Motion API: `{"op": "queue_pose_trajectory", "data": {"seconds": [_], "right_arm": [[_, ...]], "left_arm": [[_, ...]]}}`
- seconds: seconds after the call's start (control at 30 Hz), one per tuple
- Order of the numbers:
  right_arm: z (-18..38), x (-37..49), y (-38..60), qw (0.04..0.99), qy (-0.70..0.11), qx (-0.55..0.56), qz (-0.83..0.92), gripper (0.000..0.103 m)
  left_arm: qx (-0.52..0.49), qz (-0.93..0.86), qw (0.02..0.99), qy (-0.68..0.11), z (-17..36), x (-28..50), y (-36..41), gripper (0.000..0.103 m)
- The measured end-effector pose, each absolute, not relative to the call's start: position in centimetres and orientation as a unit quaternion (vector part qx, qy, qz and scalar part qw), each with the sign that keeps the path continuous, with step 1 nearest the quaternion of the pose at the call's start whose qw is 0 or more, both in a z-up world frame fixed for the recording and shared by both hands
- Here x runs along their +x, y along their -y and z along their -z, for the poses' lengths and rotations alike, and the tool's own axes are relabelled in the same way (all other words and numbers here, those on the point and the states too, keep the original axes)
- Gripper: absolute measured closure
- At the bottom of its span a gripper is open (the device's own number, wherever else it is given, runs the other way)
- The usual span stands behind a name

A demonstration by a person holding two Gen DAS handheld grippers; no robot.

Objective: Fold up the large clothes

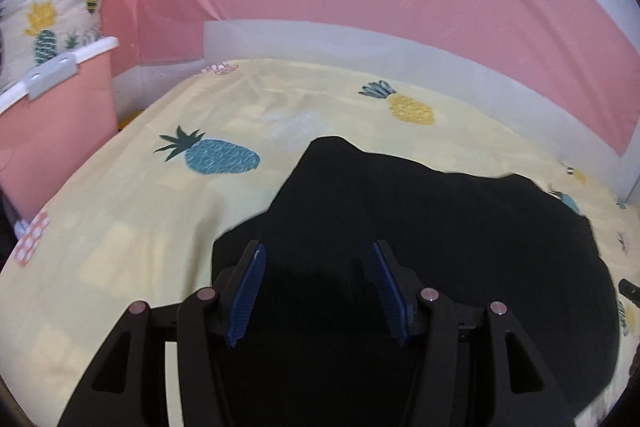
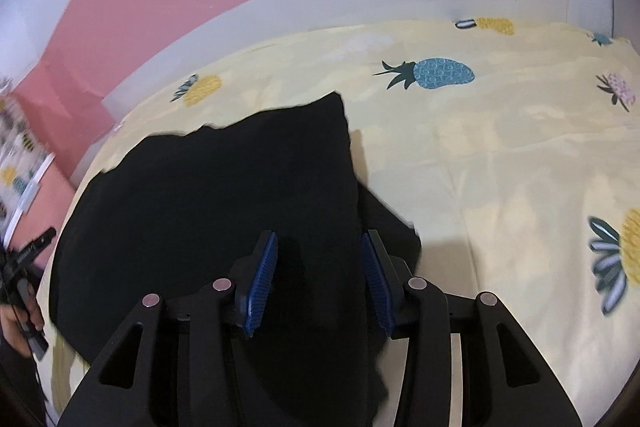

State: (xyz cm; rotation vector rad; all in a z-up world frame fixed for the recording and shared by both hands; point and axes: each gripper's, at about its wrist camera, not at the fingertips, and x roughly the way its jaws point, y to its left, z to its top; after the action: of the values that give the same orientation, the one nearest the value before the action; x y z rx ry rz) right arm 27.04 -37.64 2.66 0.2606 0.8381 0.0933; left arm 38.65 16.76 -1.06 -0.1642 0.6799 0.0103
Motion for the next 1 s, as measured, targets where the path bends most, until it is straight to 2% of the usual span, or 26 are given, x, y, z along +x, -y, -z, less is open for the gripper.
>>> {"op": "queue_pose_trajectory", "data": {"seconds": [0.17,0.23,0.33,0.5,0.57,0.63,0.8,1.0], "right_arm": [[-1.4,21.3,35.6,0.902,-0.421,0.068,-0.071,0.057],[0.2,20.1,35.1,0.89,-0.446,0.055,-0.07,0.057],[-0.5,17.7,35.7,0.891,-0.441,0.081,-0.072,0.057],[-3.6,11.9,35.6,0.906,-0.408,0.074,-0.088,0.057],[-4.5,9.3,35.1,0.91,-0.397,0.066,-0.1,0.05],[-5.0,7.1,34.5,0.913,-0.388,0.063,-0.109,0.048],[-5.8,3.4,33.4,0.918,-0.374,0.047,-0.119,0.048],[-6.8,-0.8,32.1,0.927,-0.352,0.02,-0.124,0.047]], "left_arm": [[-0.081,0.004,0.943,-0.324,0.8,31.8,-14.9,0.045],[-0.069,0.01,0.931,-0.358,2.6,30.9,-13.9,0.045],[-0.085,0.01,0.911,-0.404,4.3,29.3,-13.2,0.047],[-0.057,0.012,0.928,-0.368,1.8,23.0,-11.1,0.045],[-0.054,0.019,0.932,-0.357,0.8,20.6,-10.0,0.045],[-0.055,0.032,0.934,-0.35,0.0,18.2,-8.8,0.045],[-0.039,0.048,0.942,-0.331,-1.7,13.0,-5.9,0.044],[-0.03,0.05,0.946,-0.317,-2.6,8.3,-3.9,0.039]]}}
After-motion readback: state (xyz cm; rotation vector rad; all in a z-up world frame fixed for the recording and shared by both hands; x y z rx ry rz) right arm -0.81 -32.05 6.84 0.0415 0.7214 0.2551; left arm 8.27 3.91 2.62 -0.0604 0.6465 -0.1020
